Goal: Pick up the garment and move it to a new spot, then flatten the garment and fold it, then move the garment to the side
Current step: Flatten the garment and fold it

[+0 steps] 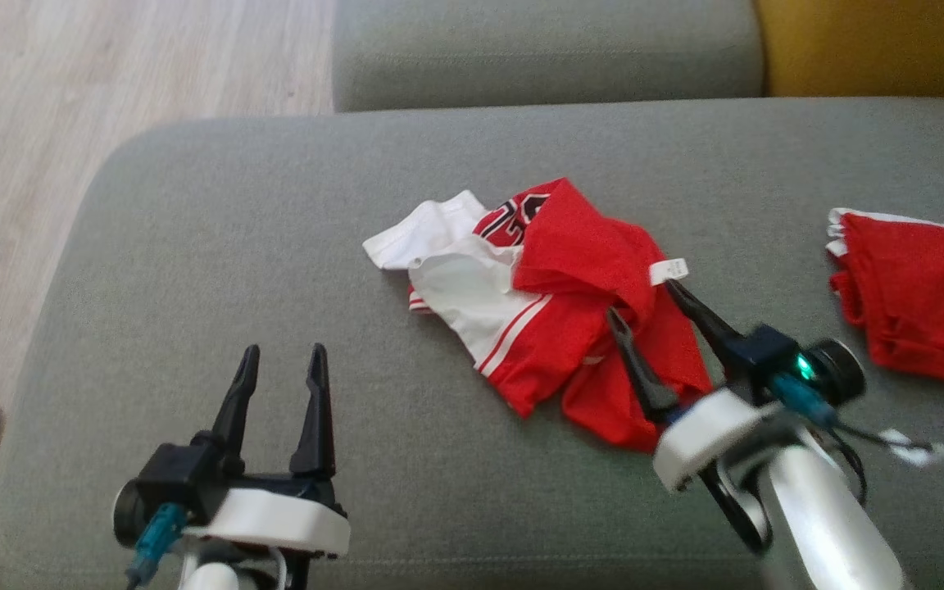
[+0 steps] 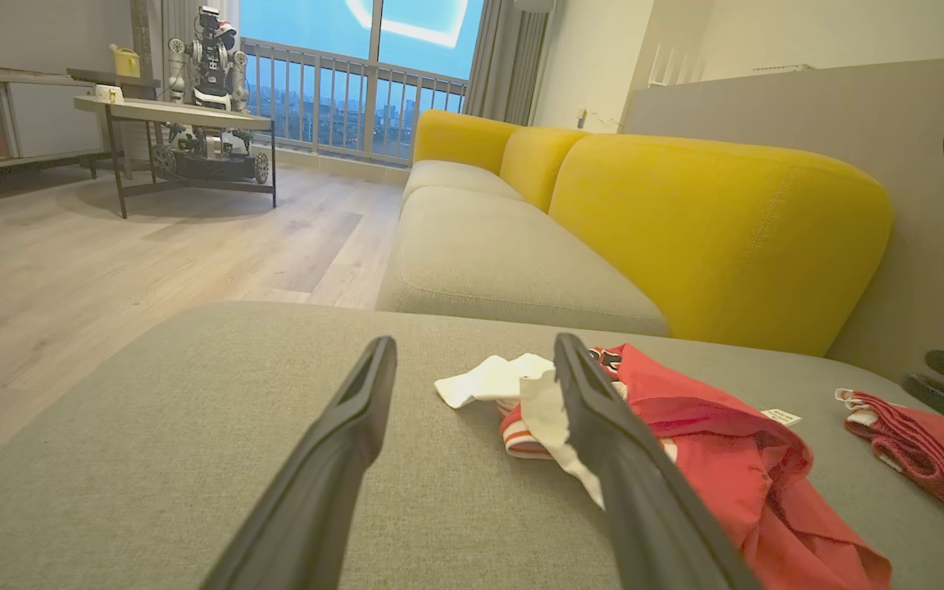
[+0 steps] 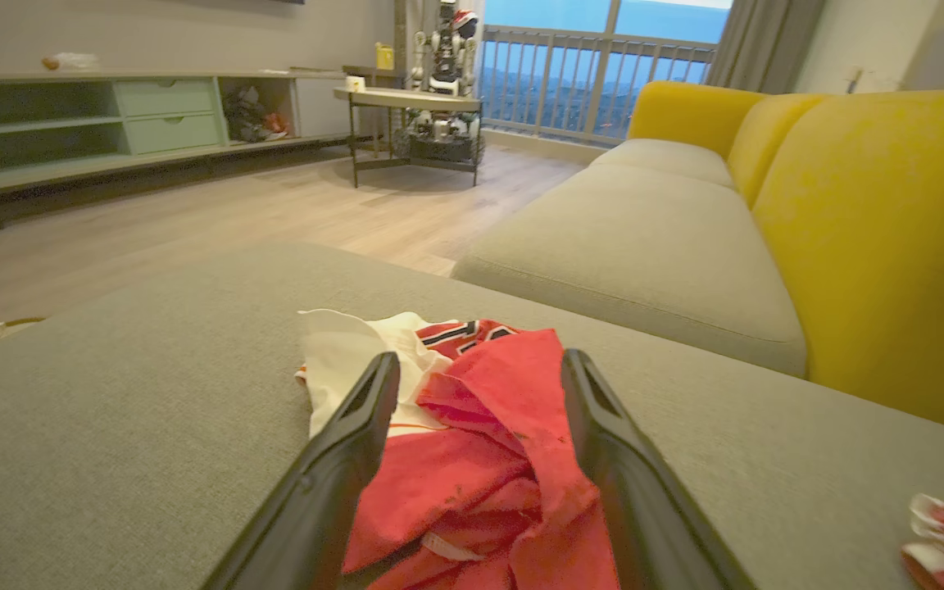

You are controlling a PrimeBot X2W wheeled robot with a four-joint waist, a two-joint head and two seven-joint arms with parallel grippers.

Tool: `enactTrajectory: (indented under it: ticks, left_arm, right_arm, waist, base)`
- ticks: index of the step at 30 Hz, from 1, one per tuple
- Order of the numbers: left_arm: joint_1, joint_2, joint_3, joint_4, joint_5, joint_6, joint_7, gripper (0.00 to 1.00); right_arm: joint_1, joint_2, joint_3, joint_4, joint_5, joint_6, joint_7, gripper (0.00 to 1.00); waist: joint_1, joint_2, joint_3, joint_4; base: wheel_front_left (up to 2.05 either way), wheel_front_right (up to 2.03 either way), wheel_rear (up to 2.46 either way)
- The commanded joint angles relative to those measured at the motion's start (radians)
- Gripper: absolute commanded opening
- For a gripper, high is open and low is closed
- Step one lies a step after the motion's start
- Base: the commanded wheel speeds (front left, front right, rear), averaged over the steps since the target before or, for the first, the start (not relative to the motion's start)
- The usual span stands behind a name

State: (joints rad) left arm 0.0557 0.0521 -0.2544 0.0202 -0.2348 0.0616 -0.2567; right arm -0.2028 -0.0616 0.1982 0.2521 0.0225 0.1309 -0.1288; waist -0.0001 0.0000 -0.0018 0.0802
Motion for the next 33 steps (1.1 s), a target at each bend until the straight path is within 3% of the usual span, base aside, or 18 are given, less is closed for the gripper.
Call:
enactTrajectory:
  ticks: [1,10,18,19,21,33]
  left_arm:
    - [-0.059,-0.002,0.021,-0.032,-0.001,-0.004,-0.005,1.0]
    - [-0.108,-0.002,-0.007,-0.015,-0.015,-0.016,-0.005,1.0]
    - [-0.132,-0.002,-0.018,-0.004,-0.026,-0.019,-0.005,1.0]
    - [-0.133,-0.002,-0.019,-0.003,-0.026,-0.019,-0.005,1.0]
    - [-0.132,-0.002,-0.016,-0.001,-0.028,-0.016,-0.005,1.0]
    - [-0.126,-0.002,-0.02,-0.004,-0.028,-0.012,-0.005,1.0]
  right_arm:
    - [-0.086,0.011,0.035,-0.017,0.004,0.0,0.016,1.0]
    - [-0.352,-0.042,0.124,0.297,-0.036,0.0,0.106,1.0]
    - [-0.458,-0.087,0.162,0.523,-0.026,0.0,0.12,1.0]
    - [-0.467,-0.089,0.175,0.545,-0.022,0.0,0.118,0.0]
    - [-0.488,-0.099,0.18,0.576,-0.017,0.0,0.103,0.0]
    - [-0.623,-0.177,-0.035,0.641,-0.085,0.0,0.008,0.0]
  waist:
    - [0.0001,0.0,0.028,0.021]
    - [0.0001,0.0,0.116,0.129]
    - [0.0001,0.0,0.148,0.203]
    - [0.0001,0.0,0.15,0.208]
    - [0.0001,0.0,0.15,0.212]
    - [0.0001,0.0,0.123,0.176]
  base:
    - [0.0,0.0,0.0]
    - [0.0,0.0,0.0]
    - [0.0,0.0,0.0]
    - [0.0,0.0,0.0]
    - [0.0,0.0,0.0]
    - [0.0,0.0,0.0]
